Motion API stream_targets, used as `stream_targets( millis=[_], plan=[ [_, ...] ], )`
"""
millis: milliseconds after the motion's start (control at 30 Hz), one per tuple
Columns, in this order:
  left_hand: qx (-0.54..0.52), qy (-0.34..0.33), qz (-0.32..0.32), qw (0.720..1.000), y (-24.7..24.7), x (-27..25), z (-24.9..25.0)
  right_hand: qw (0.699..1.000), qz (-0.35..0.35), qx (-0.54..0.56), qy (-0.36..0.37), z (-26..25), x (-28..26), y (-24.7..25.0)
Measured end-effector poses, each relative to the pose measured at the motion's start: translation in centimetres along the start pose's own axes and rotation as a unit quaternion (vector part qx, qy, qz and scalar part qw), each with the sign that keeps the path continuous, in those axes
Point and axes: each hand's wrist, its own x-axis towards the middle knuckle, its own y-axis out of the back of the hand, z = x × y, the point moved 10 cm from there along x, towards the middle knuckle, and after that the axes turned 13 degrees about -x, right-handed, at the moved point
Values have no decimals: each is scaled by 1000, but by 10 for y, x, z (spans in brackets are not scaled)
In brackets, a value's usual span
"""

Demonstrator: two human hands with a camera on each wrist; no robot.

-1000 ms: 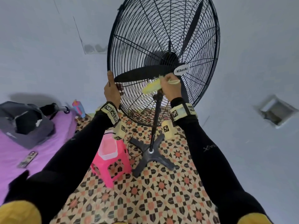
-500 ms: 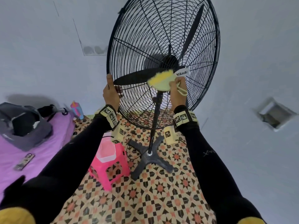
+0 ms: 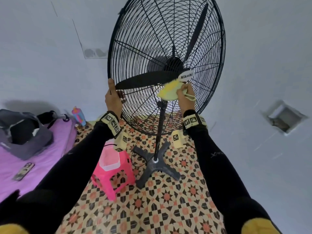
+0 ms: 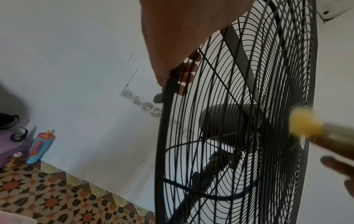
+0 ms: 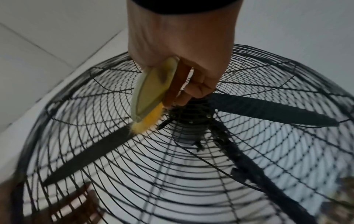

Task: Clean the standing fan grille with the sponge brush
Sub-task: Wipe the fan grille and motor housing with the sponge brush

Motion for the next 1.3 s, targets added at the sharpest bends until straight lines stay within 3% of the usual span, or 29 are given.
stream_targets(
  millis=[100,267,433,567,700,767,933,1100,1300],
  plan=[
    [-8,3,-5,1000,-2,-2,2,998,20,-39,-40,20,-2,10],
    [0,-4,-1,1000,-1,-3,1,999,-18,-25,32,0,10,10],
    [-3,4,3,1000,-1,0,-1,991,27,-128,-30,23,9,24],
    [6,-5,-3,1000,-3,-3,0,999,40,23,17,-1,16,27],
    [8,0,1,1000,-1,1,0,999,25,-47,-11,13,23,24],
    [4,-1,0,1000,-2,-1,1,993,56,-96,-27,12,24,40],
    [10,-8,3,1000,-2,-2,2,997,73,14,36,-15,26,52],
    [19,-11,-6,1000,-3,-1,2,968,166,-180,59,-13,26,59],
    [16,-10,-4,1000,1,6,-5,980,172,-42,94,-23,29,58]
  ],
)
